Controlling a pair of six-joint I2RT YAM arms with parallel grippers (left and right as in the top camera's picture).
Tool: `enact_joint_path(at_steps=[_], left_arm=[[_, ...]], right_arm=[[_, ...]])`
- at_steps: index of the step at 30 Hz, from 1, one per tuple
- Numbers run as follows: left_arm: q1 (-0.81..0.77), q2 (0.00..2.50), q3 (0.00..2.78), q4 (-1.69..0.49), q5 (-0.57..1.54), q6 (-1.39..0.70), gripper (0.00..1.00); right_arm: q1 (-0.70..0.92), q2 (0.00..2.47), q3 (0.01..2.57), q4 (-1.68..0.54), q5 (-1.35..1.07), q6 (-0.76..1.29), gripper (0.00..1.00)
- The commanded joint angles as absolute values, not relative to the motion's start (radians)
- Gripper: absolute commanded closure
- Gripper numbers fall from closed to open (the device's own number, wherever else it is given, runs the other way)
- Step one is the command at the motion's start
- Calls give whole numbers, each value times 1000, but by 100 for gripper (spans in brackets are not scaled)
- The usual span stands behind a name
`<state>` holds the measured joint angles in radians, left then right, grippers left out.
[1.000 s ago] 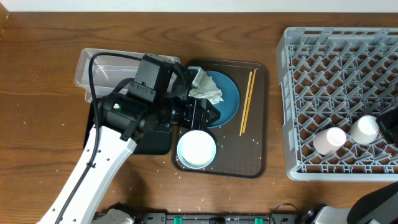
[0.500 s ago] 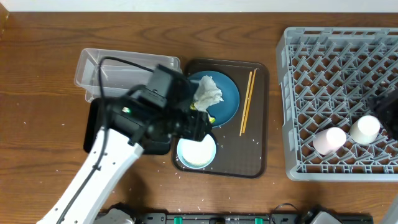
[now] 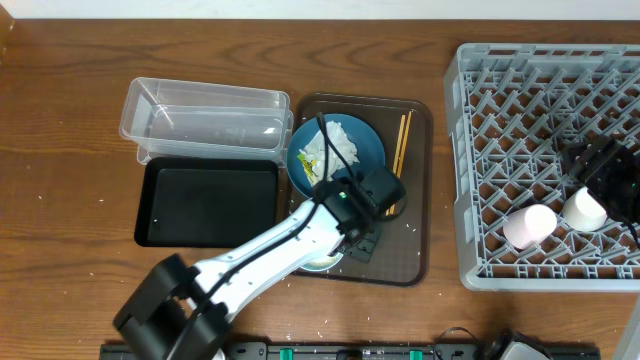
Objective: Sort waste into correct bins and load items into the dishwasher rack
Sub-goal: 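Move the left gripper to the white bowl of rice, then grasp and lift the white rice bowl with the left gripper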
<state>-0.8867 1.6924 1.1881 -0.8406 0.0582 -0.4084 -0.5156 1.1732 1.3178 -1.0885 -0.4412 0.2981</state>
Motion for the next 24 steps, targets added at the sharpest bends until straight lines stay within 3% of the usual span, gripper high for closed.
enact_joint_path(at_steps=[1, 11, 15, 24], left_arm=[[-883, 1733, 1187, -830, -12, -500, 46], [-909, 1852, 1187, -776, 10, -540, 73], [-907, 1845, 1193, -783, 11, -537, 94], [-832, 1622, 1281, -877, 104, -479, 94]], right_arm=[[-501, 1175, 1328, -1097, -446, 272, 33], [-501, 1182, 1328, -1098, -445, 272, 32], [-501, 1189, 1328, -1096, -445, 272, 32], [-502, 1190, 1328, -1100, -445, 272, 32]])
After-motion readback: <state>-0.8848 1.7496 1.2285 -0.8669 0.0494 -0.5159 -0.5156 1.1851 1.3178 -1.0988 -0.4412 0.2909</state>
